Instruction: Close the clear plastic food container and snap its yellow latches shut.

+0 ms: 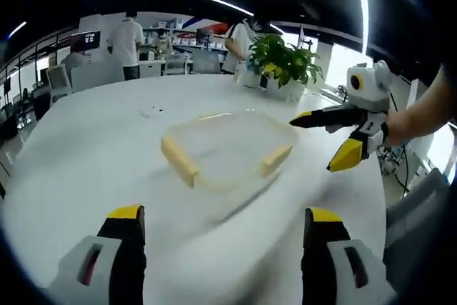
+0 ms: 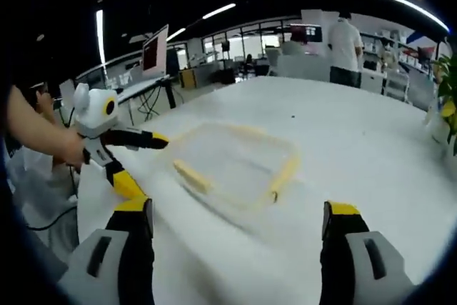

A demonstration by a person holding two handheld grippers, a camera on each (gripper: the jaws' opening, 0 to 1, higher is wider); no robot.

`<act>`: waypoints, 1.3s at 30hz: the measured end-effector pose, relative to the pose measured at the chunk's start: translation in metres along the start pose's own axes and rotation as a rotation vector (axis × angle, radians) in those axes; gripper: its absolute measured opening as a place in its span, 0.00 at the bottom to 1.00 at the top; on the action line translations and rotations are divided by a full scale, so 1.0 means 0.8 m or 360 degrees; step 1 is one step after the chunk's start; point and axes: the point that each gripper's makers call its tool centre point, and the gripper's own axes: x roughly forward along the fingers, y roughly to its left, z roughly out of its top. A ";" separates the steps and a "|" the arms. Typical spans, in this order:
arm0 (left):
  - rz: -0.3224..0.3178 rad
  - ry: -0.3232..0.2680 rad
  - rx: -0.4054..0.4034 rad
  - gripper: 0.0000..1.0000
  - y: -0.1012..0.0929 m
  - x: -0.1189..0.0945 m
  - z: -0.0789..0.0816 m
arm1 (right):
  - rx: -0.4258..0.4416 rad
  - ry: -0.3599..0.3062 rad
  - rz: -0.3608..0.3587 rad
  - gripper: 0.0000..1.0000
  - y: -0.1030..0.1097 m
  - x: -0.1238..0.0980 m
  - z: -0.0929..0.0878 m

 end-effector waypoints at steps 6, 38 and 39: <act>0.0050 -0.0002 -0.0066 0.88 0.011 -0.012 -0.008 | 0.0054 -0.0026 -0.0050 0.93 -0.007 -0.014 0.002; 0.0218 -0.0109 -0.0393 0.84 0.021 -0.144 -0.038 | 0.0398 -0.0145 -0.0233 0.85 -0.007 -0.137 -0.001; 0.0225 -0.0120 -0.0399 0.84 0.019 -0.151 -0.037 | 0.0404 -0.0153 -0.0243 0.84 -0.004 -0.142 -0.001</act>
